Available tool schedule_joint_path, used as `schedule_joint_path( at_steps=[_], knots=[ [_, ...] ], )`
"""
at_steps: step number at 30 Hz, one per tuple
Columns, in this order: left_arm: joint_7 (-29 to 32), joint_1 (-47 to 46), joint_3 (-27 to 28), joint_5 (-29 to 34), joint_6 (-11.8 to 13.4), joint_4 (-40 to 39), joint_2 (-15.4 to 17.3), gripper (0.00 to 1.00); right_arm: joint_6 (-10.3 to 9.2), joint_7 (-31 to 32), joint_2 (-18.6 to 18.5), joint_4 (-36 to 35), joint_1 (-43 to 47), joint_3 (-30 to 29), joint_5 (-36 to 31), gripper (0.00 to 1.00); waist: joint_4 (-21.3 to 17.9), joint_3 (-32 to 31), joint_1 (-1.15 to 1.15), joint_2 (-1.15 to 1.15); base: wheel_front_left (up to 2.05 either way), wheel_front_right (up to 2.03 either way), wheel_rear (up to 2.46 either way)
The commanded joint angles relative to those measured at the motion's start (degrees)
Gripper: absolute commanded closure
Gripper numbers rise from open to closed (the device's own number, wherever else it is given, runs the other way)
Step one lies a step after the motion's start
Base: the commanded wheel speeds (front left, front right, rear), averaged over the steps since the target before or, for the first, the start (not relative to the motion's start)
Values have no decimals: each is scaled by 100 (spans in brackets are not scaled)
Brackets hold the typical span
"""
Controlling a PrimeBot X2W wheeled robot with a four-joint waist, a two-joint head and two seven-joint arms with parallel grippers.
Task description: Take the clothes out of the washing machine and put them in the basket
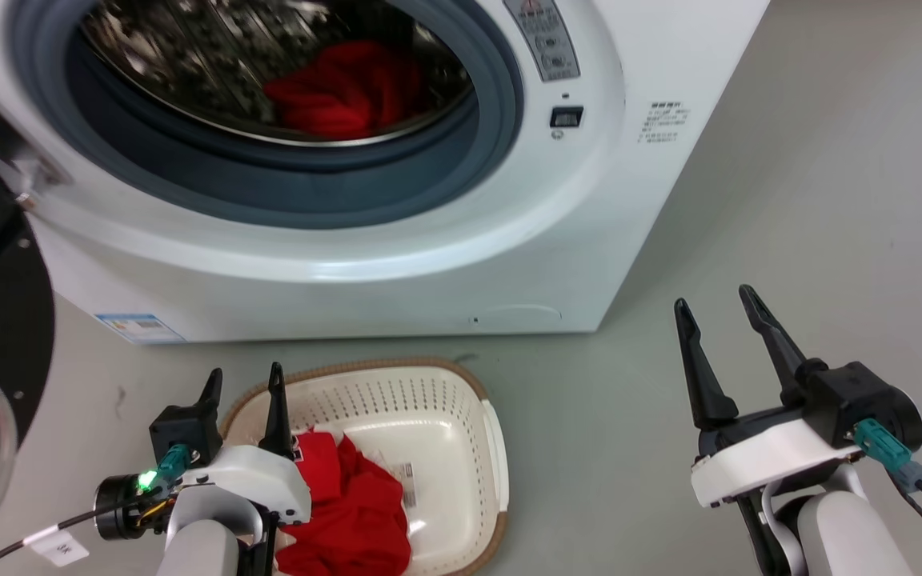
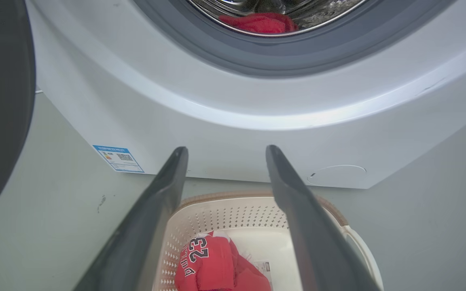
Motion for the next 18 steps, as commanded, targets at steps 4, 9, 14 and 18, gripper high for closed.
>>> schedule_joint_path(
  at_steps=[4,9,14,18],
  knots=[
    [-16,299,-48,136,56,-727,-45,0,-4,109,1,-198,231,-57,-22,0,111,-414,1,0,0,0,0],
    [-15,464,-150,199,88,-1426,-66,0,-4,244,1,-400,388,-148,-46,0,132,-578,1,0,0,0,0],
    [-15,334,-225,236,80,-1833,-71,0,-3,336,1,-574,471,-180,-45,0,119,-640,1,0,0,0,0],
    [-15,71,-258,292,33,-1903,-72,0,-4,380,1,-698,518,-174,-37,0,76,-609,1,0,0,0,0]
  ],
)
